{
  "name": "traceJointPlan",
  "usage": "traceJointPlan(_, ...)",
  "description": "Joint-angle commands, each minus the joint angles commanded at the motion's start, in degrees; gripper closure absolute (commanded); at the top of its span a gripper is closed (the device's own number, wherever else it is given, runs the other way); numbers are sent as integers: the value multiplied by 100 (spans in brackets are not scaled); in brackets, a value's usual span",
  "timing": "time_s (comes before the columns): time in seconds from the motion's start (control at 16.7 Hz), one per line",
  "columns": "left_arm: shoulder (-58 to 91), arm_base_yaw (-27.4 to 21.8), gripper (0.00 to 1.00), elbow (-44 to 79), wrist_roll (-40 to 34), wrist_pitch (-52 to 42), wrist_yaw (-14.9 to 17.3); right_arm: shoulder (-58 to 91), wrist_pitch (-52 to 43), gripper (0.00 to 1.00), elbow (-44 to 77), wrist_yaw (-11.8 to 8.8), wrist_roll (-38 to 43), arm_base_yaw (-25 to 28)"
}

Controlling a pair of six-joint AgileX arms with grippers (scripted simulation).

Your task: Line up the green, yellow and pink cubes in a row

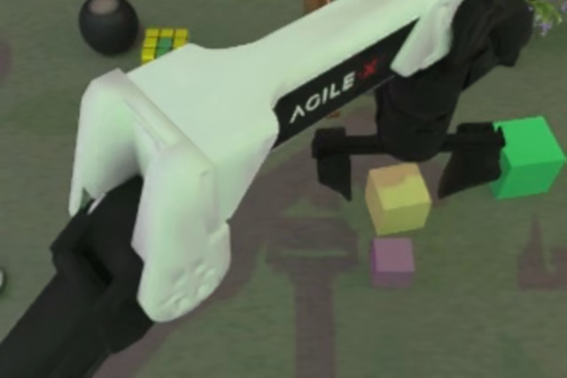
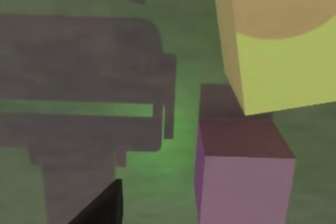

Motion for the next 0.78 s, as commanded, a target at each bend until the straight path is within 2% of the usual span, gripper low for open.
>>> traceJointPlan(0.18, -64, -8, 0, -64, 7, 48, -3, 48, -35, 0, 49, 1, 10, 15)
traceJointPlan(0.36, -583, 241, 0, -569, 78, 370, -27, 487, -340, 0, 490, 3, 92, 150)
traceJointPlan(0.54, -1638, 729, 0, -1588, 239, 994, -60, 1408, -914, 0, 1385, 1, 243, 410)
traceJointPlan(0.78, -3859, 1624, 0, -3673, 665, 2181, -87, 3326, -1972, 0, 3002, -4, 510, 871)
